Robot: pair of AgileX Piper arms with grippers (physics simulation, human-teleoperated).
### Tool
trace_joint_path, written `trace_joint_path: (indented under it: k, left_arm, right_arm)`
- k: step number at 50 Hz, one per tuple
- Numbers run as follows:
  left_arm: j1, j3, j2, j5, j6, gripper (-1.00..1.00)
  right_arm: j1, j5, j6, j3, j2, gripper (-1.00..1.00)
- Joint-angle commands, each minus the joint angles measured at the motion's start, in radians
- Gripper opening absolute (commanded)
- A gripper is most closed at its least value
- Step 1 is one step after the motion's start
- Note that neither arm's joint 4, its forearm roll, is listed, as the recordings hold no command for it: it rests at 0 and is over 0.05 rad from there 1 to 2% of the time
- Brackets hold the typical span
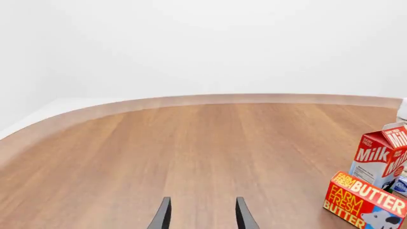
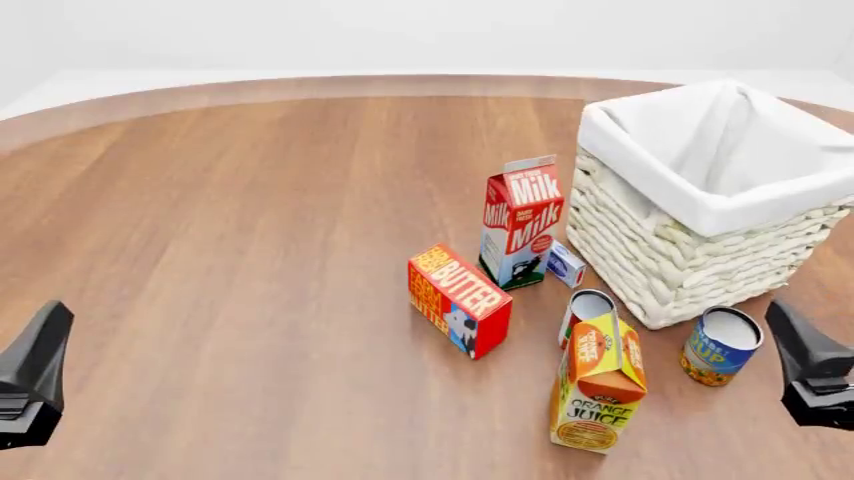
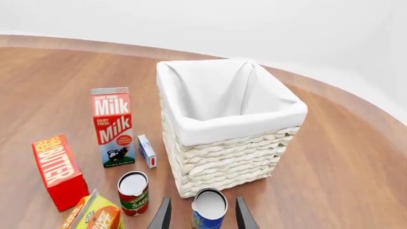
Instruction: Pick up the alphabet soup, and put it in the basket.
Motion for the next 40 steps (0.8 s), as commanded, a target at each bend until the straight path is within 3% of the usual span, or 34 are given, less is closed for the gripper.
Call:
trace_joint_path:
  k: [1, 40]
  left_arm:
    - [0.0, 0.0, 0.0, 0.0, 0.0, 1.0]
    - [0.0, 0.0, 0.0, 0.0, 0.0, 1.0]
  right_arm:
    - [-0.016, -0.042, 0.009, 0.033, 0.041, 1.0]
    - [-0.049, -0.285, 0.025, 0.118, 0.283, 1.0]
